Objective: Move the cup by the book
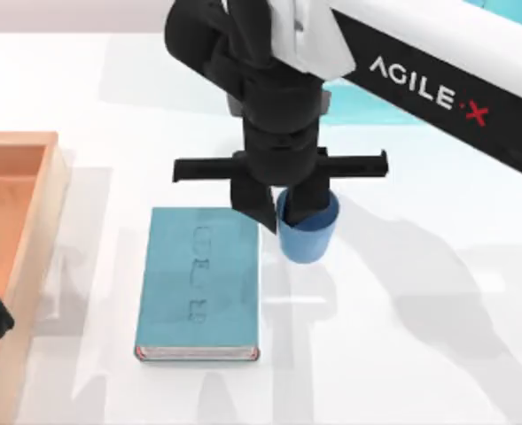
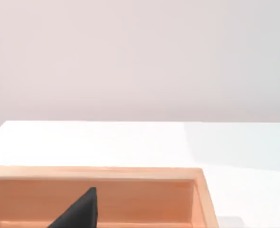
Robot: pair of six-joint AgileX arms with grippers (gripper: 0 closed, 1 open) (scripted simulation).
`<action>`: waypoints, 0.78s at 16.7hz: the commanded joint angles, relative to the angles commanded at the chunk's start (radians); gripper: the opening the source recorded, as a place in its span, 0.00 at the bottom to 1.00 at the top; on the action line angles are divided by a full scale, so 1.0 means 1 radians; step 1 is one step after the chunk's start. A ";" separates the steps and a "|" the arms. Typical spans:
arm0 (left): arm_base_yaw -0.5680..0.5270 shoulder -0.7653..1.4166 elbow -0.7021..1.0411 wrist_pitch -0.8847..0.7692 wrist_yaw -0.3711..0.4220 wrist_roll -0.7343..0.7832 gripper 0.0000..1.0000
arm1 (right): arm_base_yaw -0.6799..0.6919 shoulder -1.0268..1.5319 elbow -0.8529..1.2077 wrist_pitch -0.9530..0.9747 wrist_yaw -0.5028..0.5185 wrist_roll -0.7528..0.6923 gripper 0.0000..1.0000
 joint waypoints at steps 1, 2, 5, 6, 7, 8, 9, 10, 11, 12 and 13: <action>0.000 0.000 0.000 0.000 0.000 0.000 1.00 | -0.002 -0.006 -0.024 0.023 0.000 -0.002 0.00; 0.000 0.000 0.000 0.000 0.000 0.000 1.00 | -0.003 -0.012 -0.058 0.054 0.000 -0.003 0.00; 0.000 0.000 0.000 0.000 0.000 0.000 1.00 | -0.006 -0.029 -0.205 0.167 0.003 -0.007 0.00; 0.000 0.000 0.000 0.000 0.000 0.000 1.00 | -0.007 -0.033 -0.249 0.205 0.003 -0.008 0.00; 0.000 0.000 0.000 0.000 0.000 0.000 1.00 | -0.009 -0.038 -0.283 0.236 0.003 -0.009 0.00; 0.000 0.000 0.000 0.000 0.000 0.000 1.00 | -0.009 -0.042 -0.306 0.258 0.003 -0.010 0.00; 0.000 0.000 0.000 0.000 0.000 0.000 1.00 | -0.009 -0.042 -0.319 0.270 0.003 -0.010 0.00; 0.000 0.000 0.000 0.000 0.000 0.000 1.00 | -0.009 -0.042 -0.322 0.272 0.002 -0.010 0.00; 0.000 0.000 0.000 0.000 0.000 0.000 1.00 | -0.009 -0.042 -0.322 0.272 0.002 -0.010 0.00; 0.000 0.000 0.000 0.000 0.000 0.000 1.00 | -0.009 -0.042 -0.322 0.272 0.002 -0.010 0.00; 0.000 0.000 0.000 0.000 0.000 0.000 1.00 | -0.009 -0.042 -0.322 0.272 0.002 -0.010 0.00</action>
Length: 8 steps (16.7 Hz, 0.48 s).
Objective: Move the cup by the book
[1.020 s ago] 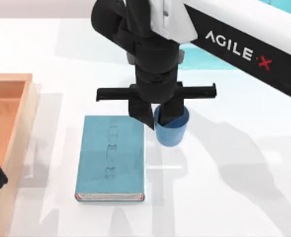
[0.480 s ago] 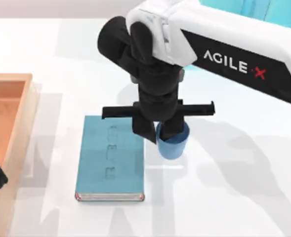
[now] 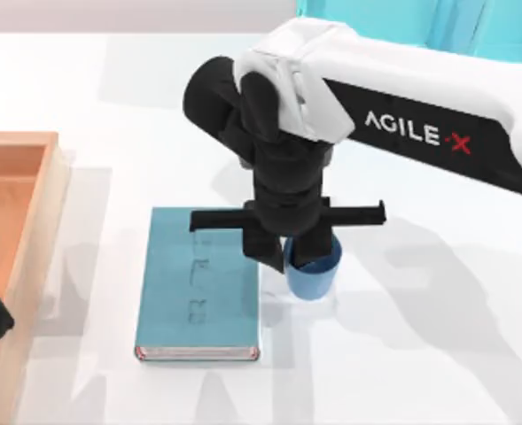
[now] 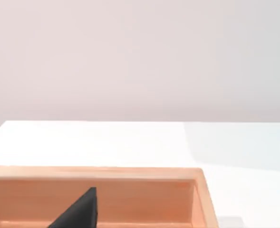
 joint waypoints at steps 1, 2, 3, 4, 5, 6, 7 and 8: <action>0.000 0.000 0.000 0.000 0.000 0.000 1.00 | 0.000 0.000 0.000 0.000 0.000 0.000 0.08; 0.000 0.000 0.000 0.000 0.000 0.000 1.00 | 0.000 0.000 0.000 0.000 0.000 0.000 0.15; 0.000 0.000 0.000 0.000 0.000 0.000 1.00 | 0.000 0.000 0.000 0.000 0.000 0.000 0.23; 0.000 0.000 0.000 0.000 0.000 0.000 1.00 | 0.000 0.000 0.000 0.000 0.000 0.000 0.30; 0.000 0.000 0.000 0.000 0.000 0.000 1.00 | 0.000 0.000 0.000 0.000 0.000 0.000 0.38; 0.000 0.000 0.000 0.000 0.000 0.000 1.00 | 0.000 0.000 0.000 0.000 0.000 0.000 0.45; 0.000 0.000 0.000 0.000 0.000 0.000 1.00 | 0.000 0.000 0.000 0.000 0.000 0.000 0.53; 0.000 0.000 0.000 0.000 0.000 0.000 1.00 | 0.000 0.000 0.000 0.000 0.000 0.000 0.60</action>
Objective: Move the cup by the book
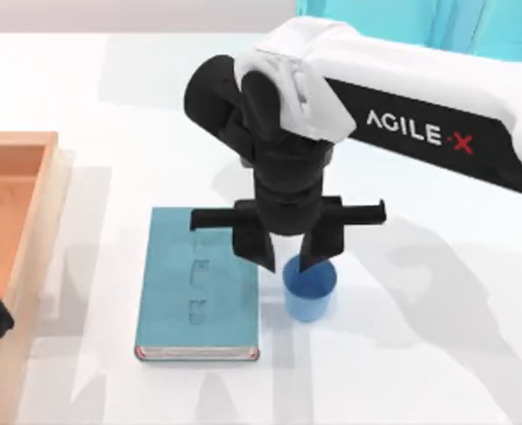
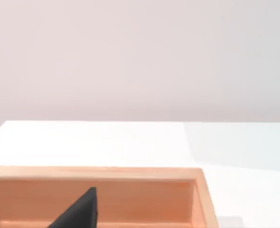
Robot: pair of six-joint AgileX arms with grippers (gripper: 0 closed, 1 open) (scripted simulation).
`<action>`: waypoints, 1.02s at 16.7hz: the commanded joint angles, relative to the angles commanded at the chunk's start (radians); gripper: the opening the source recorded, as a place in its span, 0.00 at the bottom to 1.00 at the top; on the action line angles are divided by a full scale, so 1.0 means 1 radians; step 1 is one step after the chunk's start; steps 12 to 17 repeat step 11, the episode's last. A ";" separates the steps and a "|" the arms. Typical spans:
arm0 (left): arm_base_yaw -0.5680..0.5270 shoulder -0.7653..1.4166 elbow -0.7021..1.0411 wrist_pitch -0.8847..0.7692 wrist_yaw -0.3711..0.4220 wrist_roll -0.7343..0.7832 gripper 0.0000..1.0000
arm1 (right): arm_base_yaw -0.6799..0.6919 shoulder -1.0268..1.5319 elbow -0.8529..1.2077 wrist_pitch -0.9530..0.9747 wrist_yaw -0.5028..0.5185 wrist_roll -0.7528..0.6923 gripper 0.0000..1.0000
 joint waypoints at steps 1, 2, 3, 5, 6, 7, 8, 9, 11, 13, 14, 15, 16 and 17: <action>0.000 0.000 0.000 0.000 0.000 0.000 1.00 | 0.000 0.000 0.000 0.000 0.000 0.000 0.68; 0.000 0.000 0.000 0.000 0.000 0.000 1.00 | 0.000 0.000 0.000 0.000 0.000 0.000 0.75; 0.000 0.000 0.000 0.000 0.000 0.000 1.00 | 0.000 0.000 0.000 0.000 0.000 0.000 0.83; 0.000 0.000 0.000 0.000 0.000 0.000 1.00 | 0.000 0.000 0.000 0.000 0.000 0.000 0.98; 0.000 0.000 0.000 0.000 0.000 0.000 1.00 | 0.000 0.000 0.000 0.000 0.000 0.000 1.00; 0.000 0.000 0.000 0.000 0.000 0.000 1.00 | 0.000 0.000 0.000 0.000 0.000 0.000 1.00; 0.000 0.000 0.000 0.000 0.000 0.000 1.00 | 0.000 0.000 0.000 0.000 0.000 0.000 1.00; 0.000 0.000 0.000 0.000 0.000 0.000 1.00 | 0.000 0.000 0.000 0.000 0.000 0.000 1.00; 0.000 0.000 0.000 0.000 0.000 0.000 1.00 | 0.000 0.000 0.000 0.000 0.000 0.000 1.00; 0.000 0.000 0.000 0.000 0.000 0.000 1.00 | 0.000 0.000 0.000 0.000 0.000 0.000 1.00; 0.000 0.000 0.000 0.000 0.000 0.000 1.00 | 0.000 0.000 0.000 0.000 0.000 0.000 1.00; 0.000 0.000 0.000 0.000 0.000 0.000 1.00 | 0.000 0.000 0.000 0.000 0.000 0.000 1.00; 0.000 0.000 0.000 0.000 0.000 0.000 1.00 | 0.000 0.000 0.000 0.000 0.000 0.000 1.00; 0.000 0.000 0.000 0.000 0.000 0.000 1.00 | 0.000 0.000 0.000 0.000 0.000 0.000 1.00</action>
